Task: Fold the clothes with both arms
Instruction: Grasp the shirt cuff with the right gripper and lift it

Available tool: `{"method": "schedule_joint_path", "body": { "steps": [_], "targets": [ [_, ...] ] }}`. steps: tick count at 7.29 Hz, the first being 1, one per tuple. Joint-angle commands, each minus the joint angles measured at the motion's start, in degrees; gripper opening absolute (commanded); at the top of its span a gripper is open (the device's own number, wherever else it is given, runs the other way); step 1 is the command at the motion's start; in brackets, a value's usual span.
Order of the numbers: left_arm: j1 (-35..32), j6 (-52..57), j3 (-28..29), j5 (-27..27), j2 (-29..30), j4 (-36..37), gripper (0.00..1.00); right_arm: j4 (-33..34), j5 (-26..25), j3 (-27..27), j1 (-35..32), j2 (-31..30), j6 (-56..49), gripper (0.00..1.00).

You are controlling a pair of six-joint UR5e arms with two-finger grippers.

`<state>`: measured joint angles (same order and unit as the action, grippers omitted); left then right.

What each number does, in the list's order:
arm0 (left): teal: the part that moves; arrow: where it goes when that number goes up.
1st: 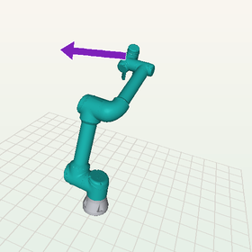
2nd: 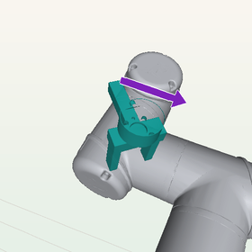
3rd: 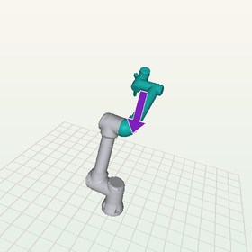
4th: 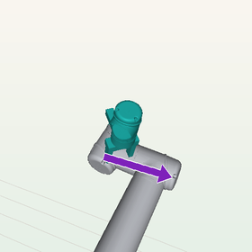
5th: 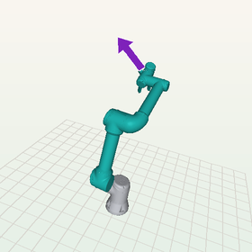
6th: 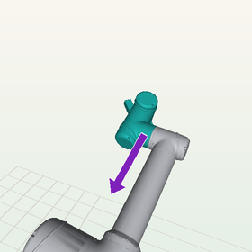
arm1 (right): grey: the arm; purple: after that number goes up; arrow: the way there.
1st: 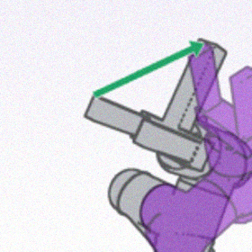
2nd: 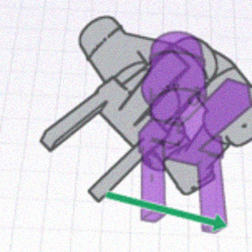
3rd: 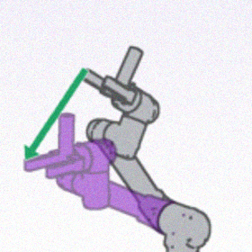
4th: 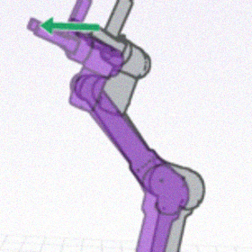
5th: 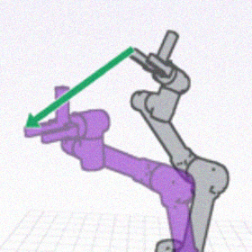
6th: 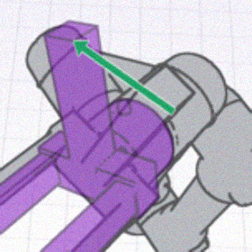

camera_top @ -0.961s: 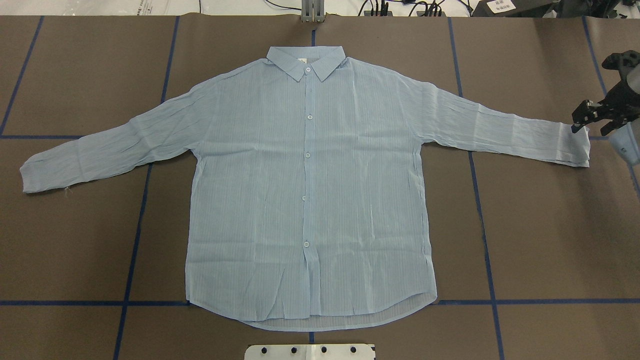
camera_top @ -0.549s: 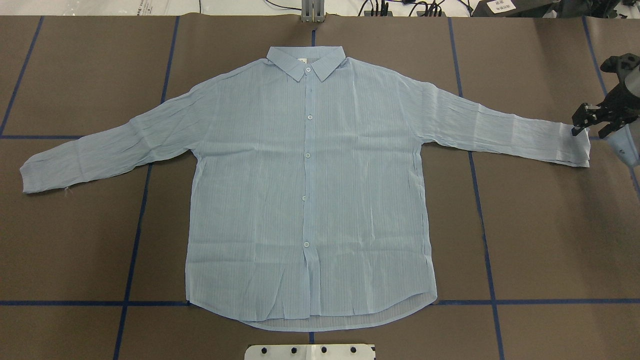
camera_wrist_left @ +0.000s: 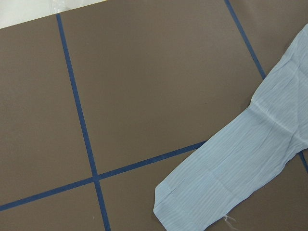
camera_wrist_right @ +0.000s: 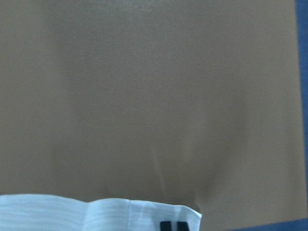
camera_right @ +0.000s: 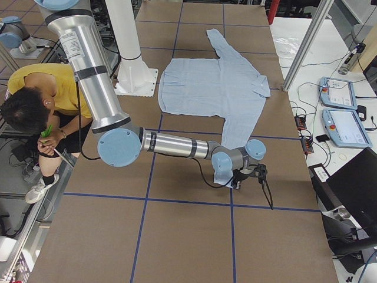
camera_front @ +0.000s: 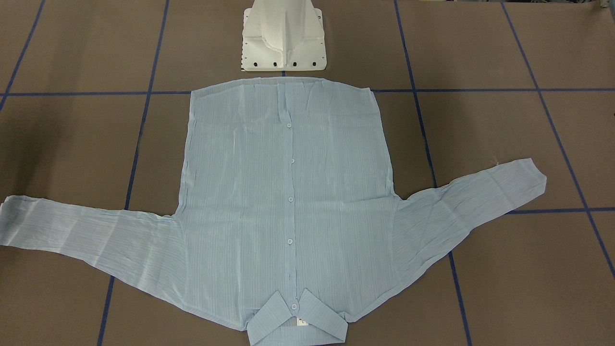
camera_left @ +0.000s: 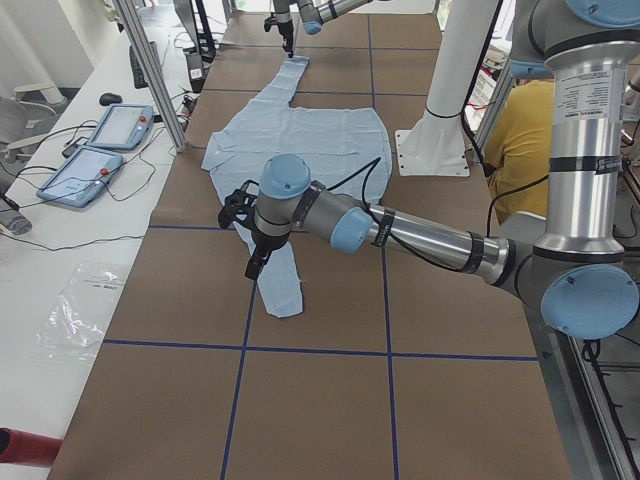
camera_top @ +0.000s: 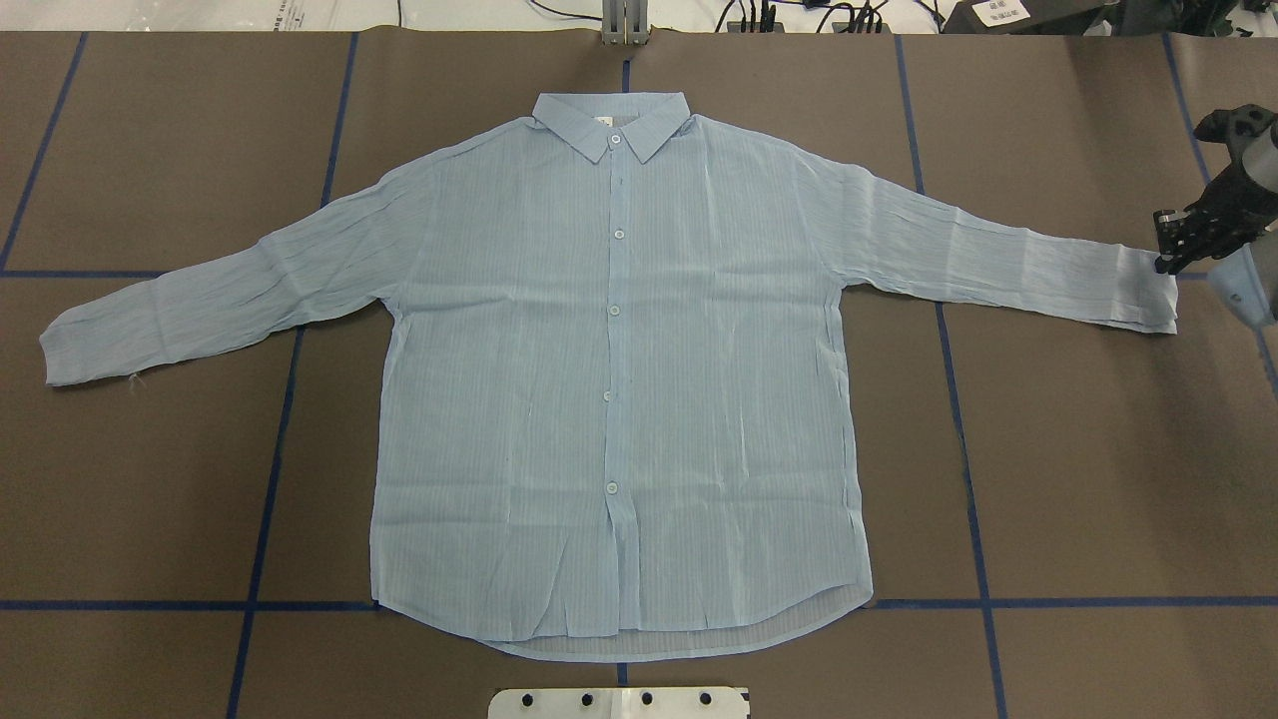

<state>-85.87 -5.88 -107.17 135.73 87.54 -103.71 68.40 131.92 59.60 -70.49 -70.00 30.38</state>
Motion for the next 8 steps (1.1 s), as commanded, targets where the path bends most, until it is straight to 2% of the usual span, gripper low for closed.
{"method": "schedule_joint_path", "body": {
  "steps": [1,3,4,5,8],
  "targets": [
    [0.0,0.1,0.4,0.0,0.0,0.0,1.0,0.4,1.0,0.1,-0.2,1.8,3.2,0.0],
    [0.0,0.1,0.4,0.0,0.0,0.0,1.0,0.1,4.0,0.3,-1.1,1.2,2.9,0.0],
    [0.0,0.0,0.3,0.0,0.0,0.0,1.0,0.0,3.9,0.3,-1.1,1.1,3.1,0.86],
    [0.0,-0.2,0.0,0.1,0.0,0.0,1.0,0.0,3.9,0.3,-1.7,0.6,3.4,0.99],
    [0.0,-0.3,-0.3,0.1,0.1,0.0,1.0,-0.2,3.9,-0.3,-2.6,0.8,6.1,1.0]
  ]
}}
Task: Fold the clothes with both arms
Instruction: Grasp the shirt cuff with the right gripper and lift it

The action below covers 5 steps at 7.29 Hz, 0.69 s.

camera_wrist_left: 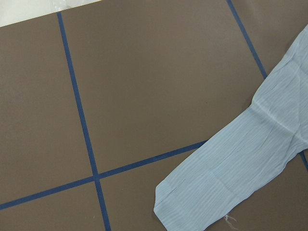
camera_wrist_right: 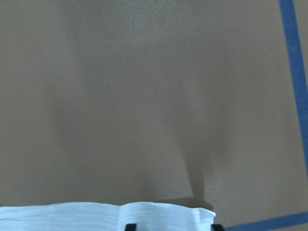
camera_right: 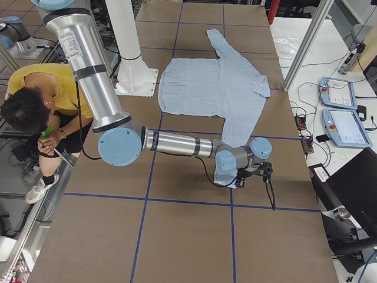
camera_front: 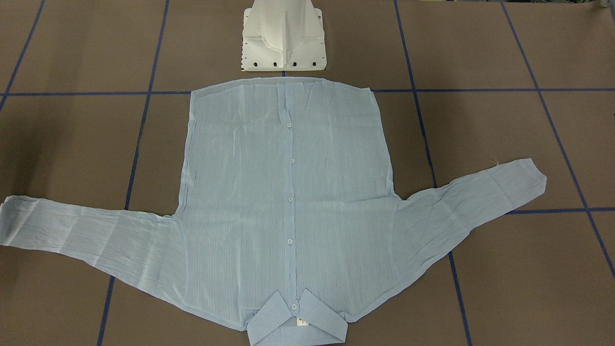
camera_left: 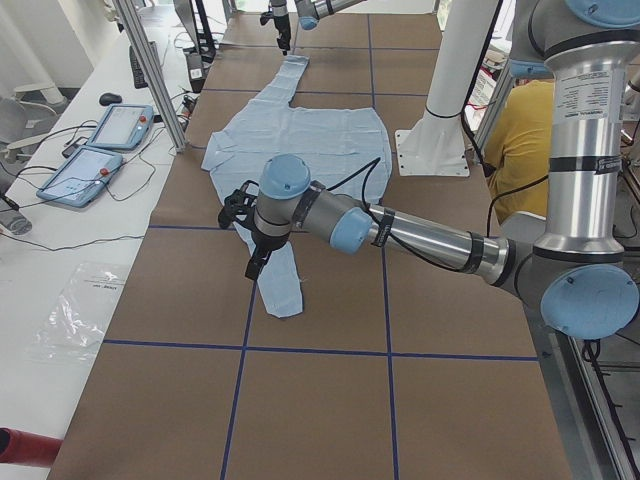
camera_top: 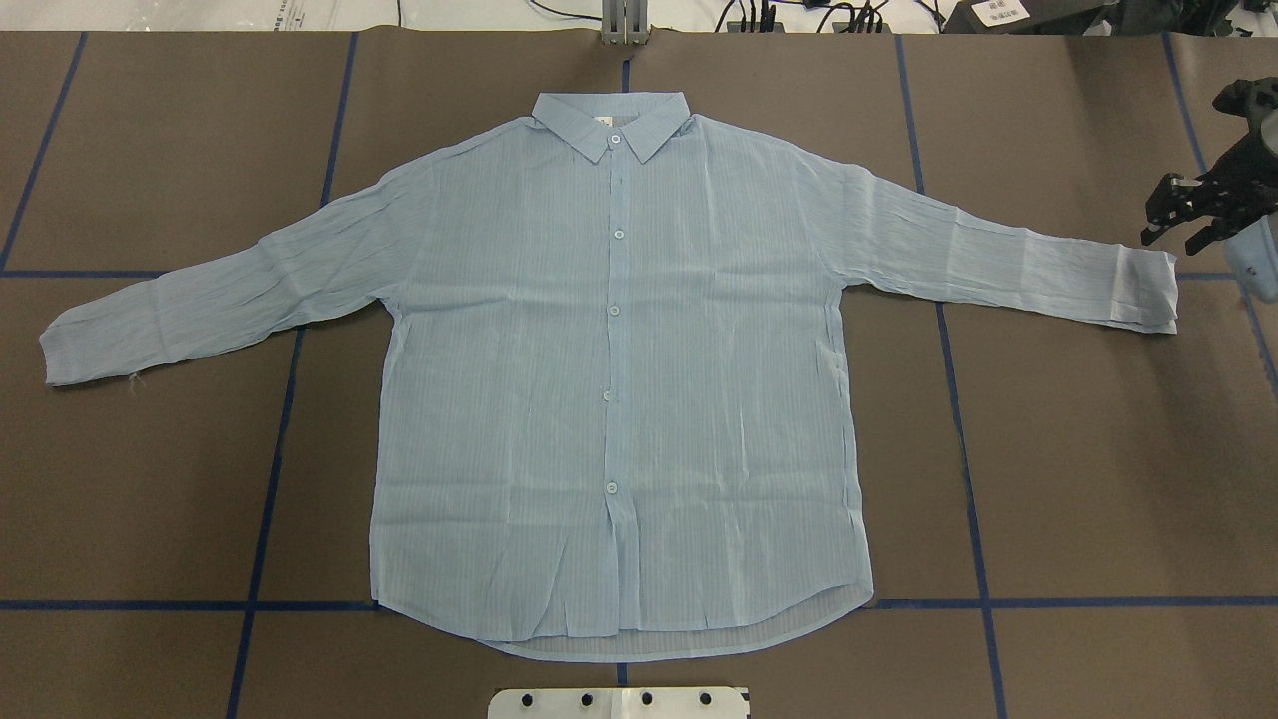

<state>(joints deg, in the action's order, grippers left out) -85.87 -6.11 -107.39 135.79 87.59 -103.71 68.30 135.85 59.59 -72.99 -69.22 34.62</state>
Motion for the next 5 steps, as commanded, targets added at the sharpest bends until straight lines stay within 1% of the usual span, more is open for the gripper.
{"method": "schedule_joint_path", "body": {
  "steps": [1,2,3,4,5],
  "targets": [
    [0.0,0.0,-0.2,0.0,0.0,0.0,1.0,-4.3,-1.1,-0.4,-0.1,-0.5,6.2,0.99],
    [0.0,-0.1,-0.5,0.1,0.0,0.0,1.0,-9.1,-4.4,-1.5,0.0,-0.9,10.4,0.98],
    [0.0,-0.1,-0.8,0.0,0.0,0.0,1.0,-10.5,-4.7,-1.6,0.0,-1.1,12.3,0.97],
    [0.0,-0.2,-1.4,0.1,0.0,0.1,1.0,-13.8,-4.7,-1.8,0.0,-3.0,13.8,0.93],
    [0.0,-0.3,-2.0,0.0,0.0,0.2,1.0,-14.9,-4.7,-1.3,0.4,-2.9,17.1,0.9]
  ]
}}
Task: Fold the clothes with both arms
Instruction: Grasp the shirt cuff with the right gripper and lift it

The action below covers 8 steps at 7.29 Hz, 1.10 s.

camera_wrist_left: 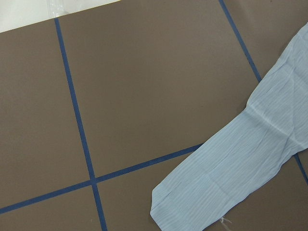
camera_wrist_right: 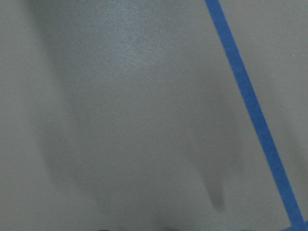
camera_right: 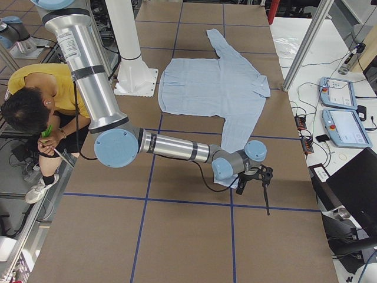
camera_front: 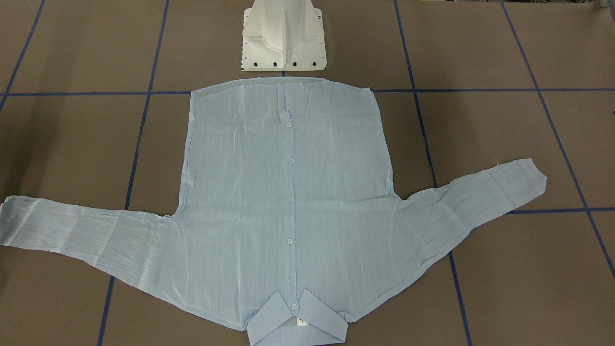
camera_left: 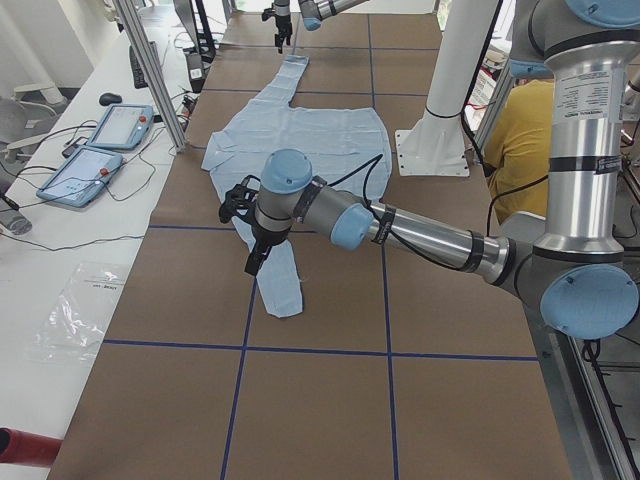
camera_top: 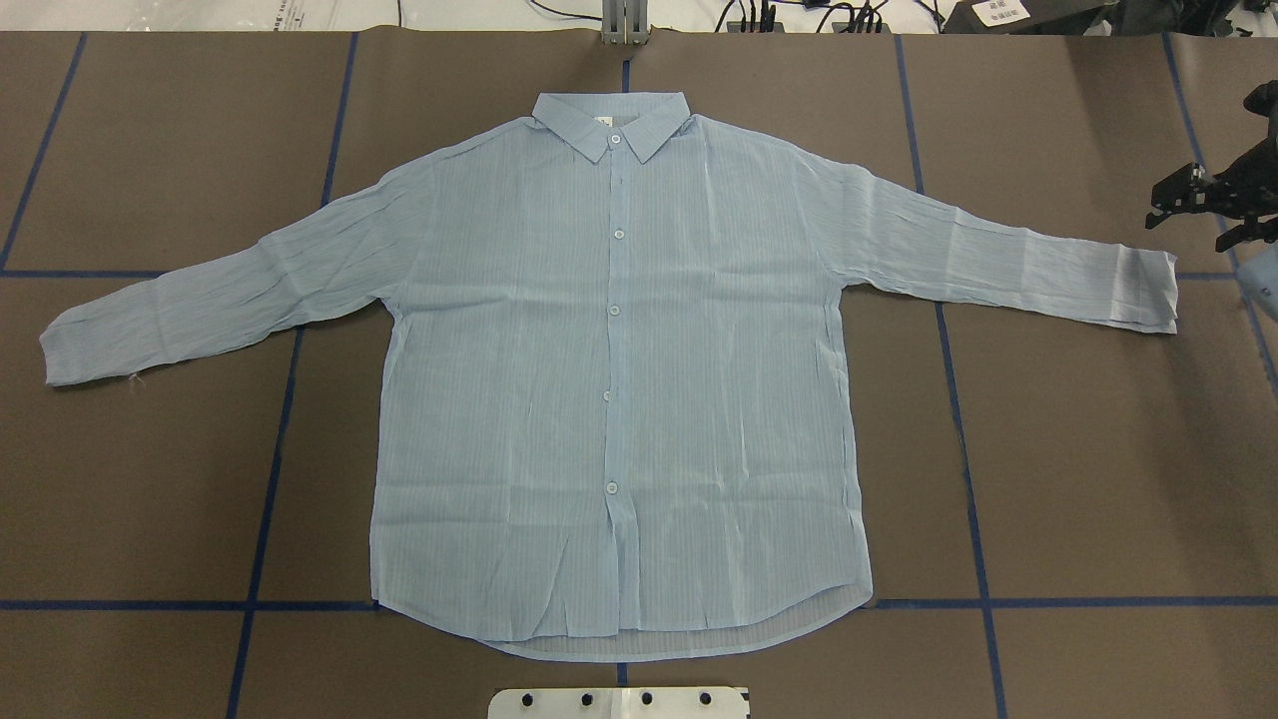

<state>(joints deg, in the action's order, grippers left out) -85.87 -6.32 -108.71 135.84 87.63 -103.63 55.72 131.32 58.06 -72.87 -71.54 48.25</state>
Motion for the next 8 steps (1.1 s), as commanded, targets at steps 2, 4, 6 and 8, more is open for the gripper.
{"method": "schedule_joint_path", "body": {
  "steps": [2,4,6,8],
  "targets": [
    [0.0,-0.1,-1.1,0.0,-0.1,0.2,1.0,-2.4,-0.2,-0.1,2.6,-0.7,3.5,0.83],
    [0.0,-0.1,-1.2,0.0,-0.1,0.3,1.0,-2.4,-0.2,-0.1,3.0,-1.0,3.4,0.81],
    [0.0,-0.1,-1.2,0.0,-0.1,0.3,1.0,-2.3,-0.2,0.0,2.9,-1.1,3.5,0.38],
    [0.0,-0.1,-1.2,0.0,-0.1,0.3,1.0,-2.2,-0.1,0.2,3.0,-1.0,3.2,0.0]
  ]
}}
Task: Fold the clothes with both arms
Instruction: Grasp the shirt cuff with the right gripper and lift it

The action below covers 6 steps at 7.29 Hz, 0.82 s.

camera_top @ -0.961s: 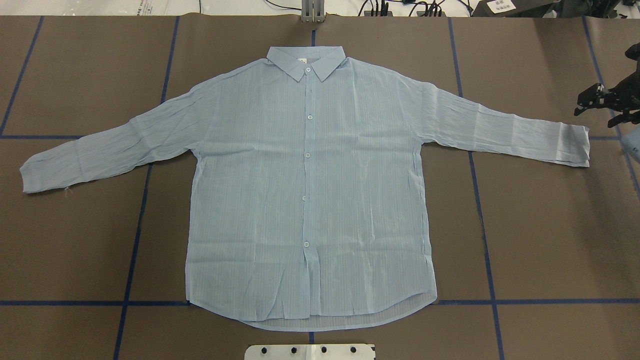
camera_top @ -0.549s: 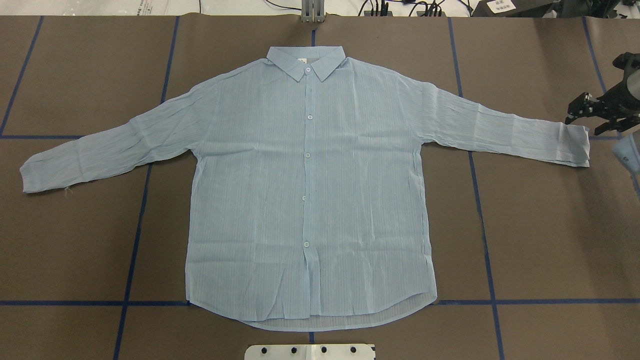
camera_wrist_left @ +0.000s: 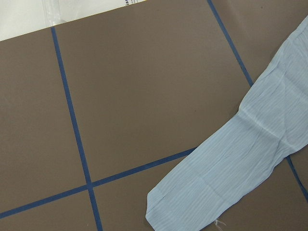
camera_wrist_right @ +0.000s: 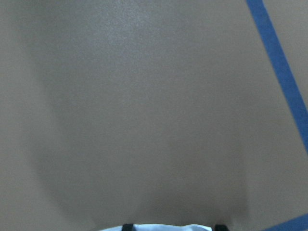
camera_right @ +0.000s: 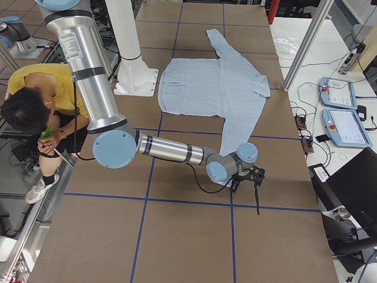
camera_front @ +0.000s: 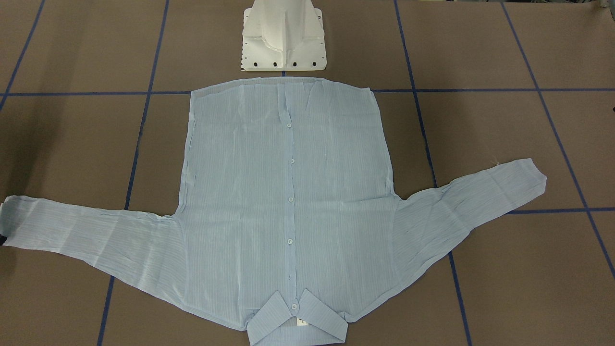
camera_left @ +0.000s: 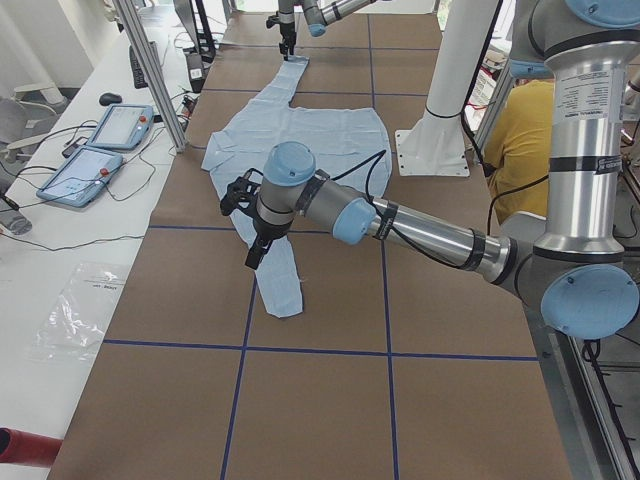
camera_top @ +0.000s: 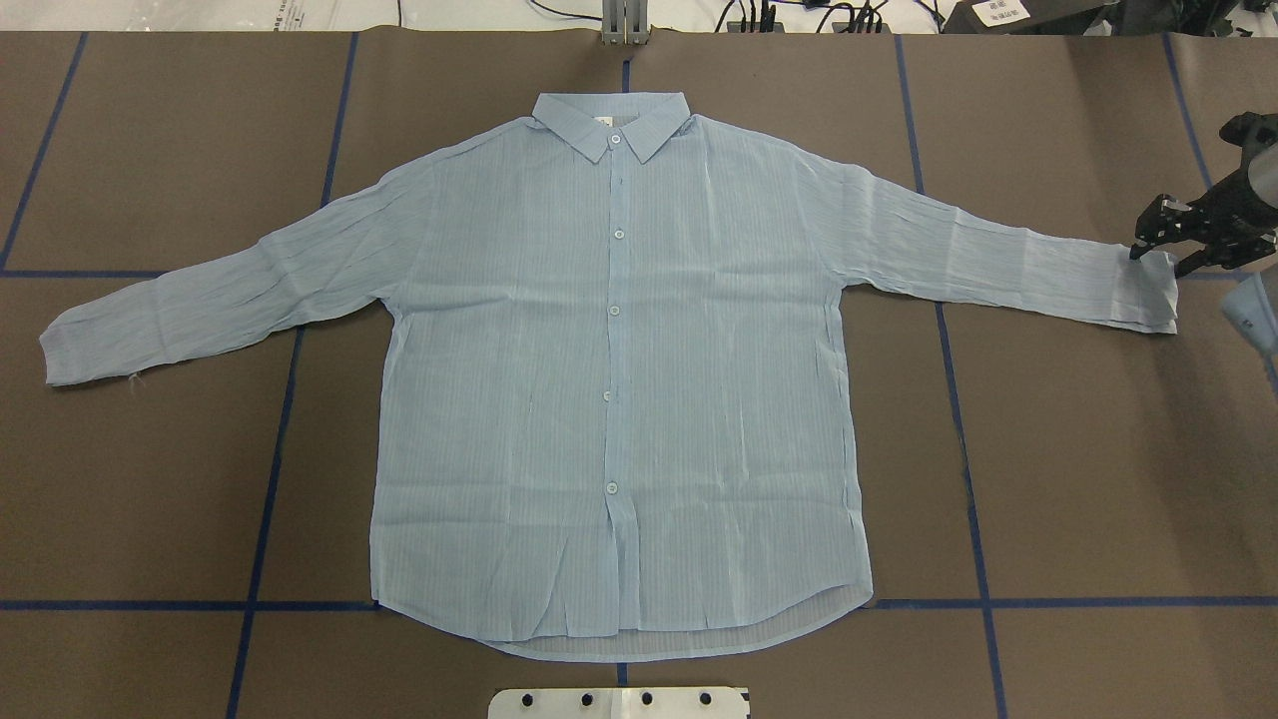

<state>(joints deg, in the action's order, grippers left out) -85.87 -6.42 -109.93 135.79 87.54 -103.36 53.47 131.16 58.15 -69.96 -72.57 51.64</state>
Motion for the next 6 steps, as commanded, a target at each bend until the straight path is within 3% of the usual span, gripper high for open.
{"method": "schedule_joint_path", "body": {
  "steps": [1,6],
  "targets": [
    [0.0,0.0,0.0,0.0,0.0,0.0,1.0,0.0,0.4,0.5,0.1,0.3,-0.2,0.0],
    [0.0,-1.1,0.0,0.1,0.0,0.0,1.0,-0.2,1.6,4.6,-0.2,-0.6,-0.4,0.0]
  ]
}}
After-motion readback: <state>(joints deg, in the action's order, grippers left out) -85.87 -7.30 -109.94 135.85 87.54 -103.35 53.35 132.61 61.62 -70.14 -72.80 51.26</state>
